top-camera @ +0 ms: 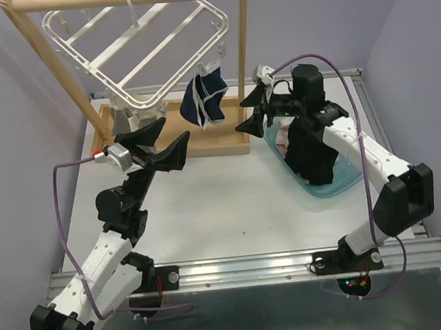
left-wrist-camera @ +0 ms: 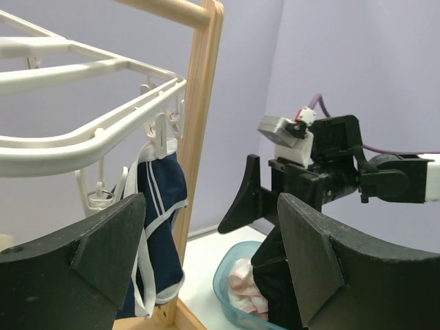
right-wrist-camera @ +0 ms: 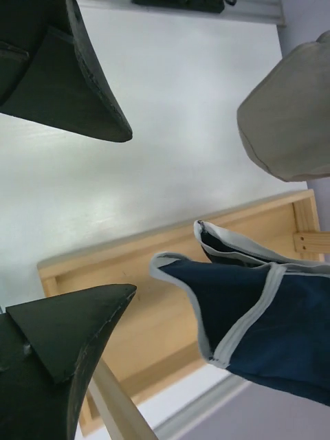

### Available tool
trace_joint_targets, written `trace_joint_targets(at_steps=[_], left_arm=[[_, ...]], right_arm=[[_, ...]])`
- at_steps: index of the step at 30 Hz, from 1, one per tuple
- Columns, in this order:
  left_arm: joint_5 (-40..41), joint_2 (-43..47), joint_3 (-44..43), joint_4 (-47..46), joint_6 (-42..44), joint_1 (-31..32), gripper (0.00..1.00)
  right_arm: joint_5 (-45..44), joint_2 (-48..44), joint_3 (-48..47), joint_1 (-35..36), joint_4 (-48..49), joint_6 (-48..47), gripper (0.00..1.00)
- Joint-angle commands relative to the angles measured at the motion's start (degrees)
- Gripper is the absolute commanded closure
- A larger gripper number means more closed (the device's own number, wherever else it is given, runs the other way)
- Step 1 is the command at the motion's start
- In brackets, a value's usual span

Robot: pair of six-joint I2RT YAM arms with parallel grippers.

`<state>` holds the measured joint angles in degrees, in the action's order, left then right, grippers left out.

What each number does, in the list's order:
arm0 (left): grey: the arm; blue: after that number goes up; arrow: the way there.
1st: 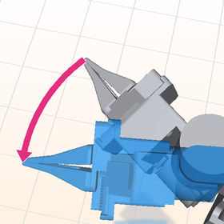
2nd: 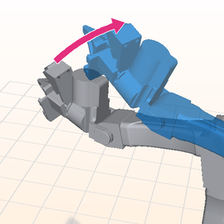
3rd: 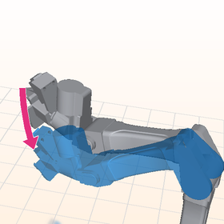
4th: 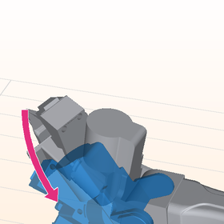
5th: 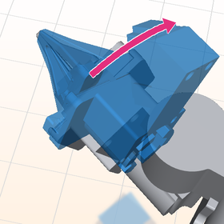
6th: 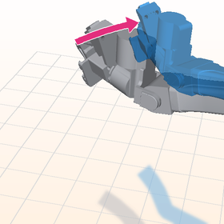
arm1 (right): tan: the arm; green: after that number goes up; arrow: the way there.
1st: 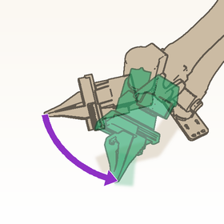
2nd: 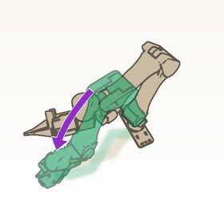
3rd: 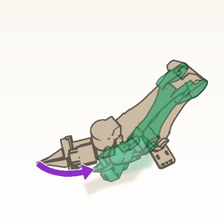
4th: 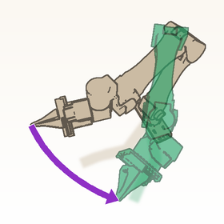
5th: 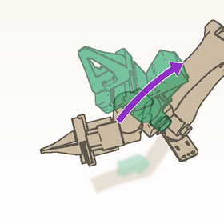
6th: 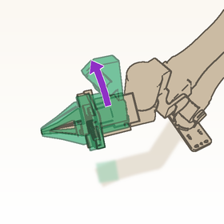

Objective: Remove the underwear clipped to the hanger
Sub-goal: Remove the underwear from the hanger.

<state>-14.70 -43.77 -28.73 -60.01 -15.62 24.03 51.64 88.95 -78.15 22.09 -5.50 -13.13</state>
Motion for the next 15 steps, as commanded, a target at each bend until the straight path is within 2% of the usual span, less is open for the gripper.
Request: trace_joint_targets(at_steps=[1,2,9,12,15], left_arm=[[1.69,3.16,2.45,-2.05,1.56,0.40,0.12],[1.69,3.60,2.89,-1.52,1.38,0.40,0.11],[1.34,7.90,5.96,2.26,1.11,0.67,0.12],[0.81,10.36,6.67,5.06,1.29,0.93,0.12],[1.07,11.68,7.28,6.65,1.29,0.93,0.12]], right_arm=[[-1.99,-4.57,0.11,-0.38,-0.57,-9.72,0.10],[-0.41,-4.66,-0.07,-0.38,-0.92,-11.03,0.07],[7.50,-3.25,-3.32,-0.38,-1.09,-14.37,0.06],[9.18,-2.55,-5.52,-0.29,-1.09,-16.40,0.05],[9.27,-1.33,-9.20,-0.46,-1.09,-14.22,0.05]])
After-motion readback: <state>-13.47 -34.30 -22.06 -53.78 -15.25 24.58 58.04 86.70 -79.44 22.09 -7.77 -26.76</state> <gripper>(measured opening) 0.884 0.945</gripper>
